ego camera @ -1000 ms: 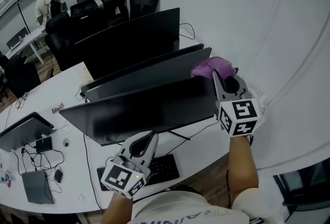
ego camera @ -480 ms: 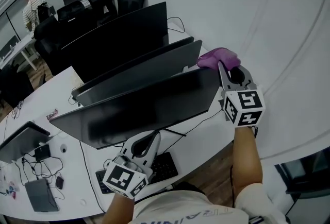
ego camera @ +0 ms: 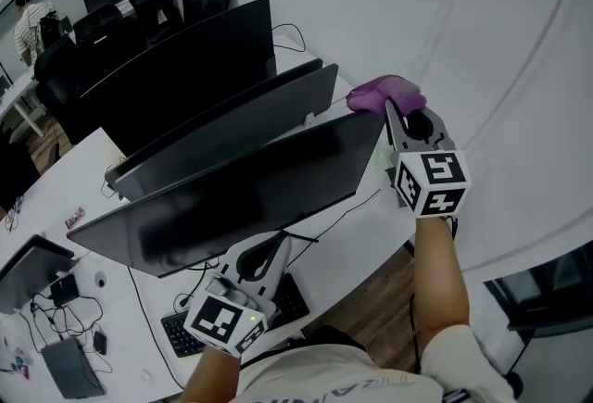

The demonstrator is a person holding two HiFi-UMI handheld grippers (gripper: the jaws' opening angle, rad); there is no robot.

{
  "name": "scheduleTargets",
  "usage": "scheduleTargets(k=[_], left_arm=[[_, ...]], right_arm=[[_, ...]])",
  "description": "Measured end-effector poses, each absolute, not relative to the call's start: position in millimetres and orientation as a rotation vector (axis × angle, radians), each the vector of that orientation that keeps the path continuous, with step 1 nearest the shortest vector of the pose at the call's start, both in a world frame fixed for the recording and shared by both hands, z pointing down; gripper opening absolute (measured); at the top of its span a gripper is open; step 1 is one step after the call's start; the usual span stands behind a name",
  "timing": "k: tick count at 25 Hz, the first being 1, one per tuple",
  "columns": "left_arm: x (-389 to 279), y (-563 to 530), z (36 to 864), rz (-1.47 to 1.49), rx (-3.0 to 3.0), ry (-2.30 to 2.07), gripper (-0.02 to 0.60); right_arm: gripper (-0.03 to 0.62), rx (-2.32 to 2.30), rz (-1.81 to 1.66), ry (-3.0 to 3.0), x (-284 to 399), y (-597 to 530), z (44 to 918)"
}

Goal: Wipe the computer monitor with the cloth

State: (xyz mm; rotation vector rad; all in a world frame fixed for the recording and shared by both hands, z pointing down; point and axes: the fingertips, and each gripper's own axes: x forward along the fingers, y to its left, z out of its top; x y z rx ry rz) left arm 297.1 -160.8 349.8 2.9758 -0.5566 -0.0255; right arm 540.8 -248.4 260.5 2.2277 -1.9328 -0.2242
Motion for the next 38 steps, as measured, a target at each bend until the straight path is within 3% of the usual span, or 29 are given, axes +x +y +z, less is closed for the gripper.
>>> scheduleTargets(k=[22, 38], left_arm=[[329.0, -151.2, 354.6, -0.038, 2.995, -0.471, 0.005], [362.0, -156.4, 359.1, -0.012, 3.02, -0.396, 0.005]], right_arm=[[0.055, 2.485, -0.126, -2.037, 605.7, -234.8, 250.7], [0.055, 2.186, -0.045, -2.235, 569.4, -241.9, 303.6]])
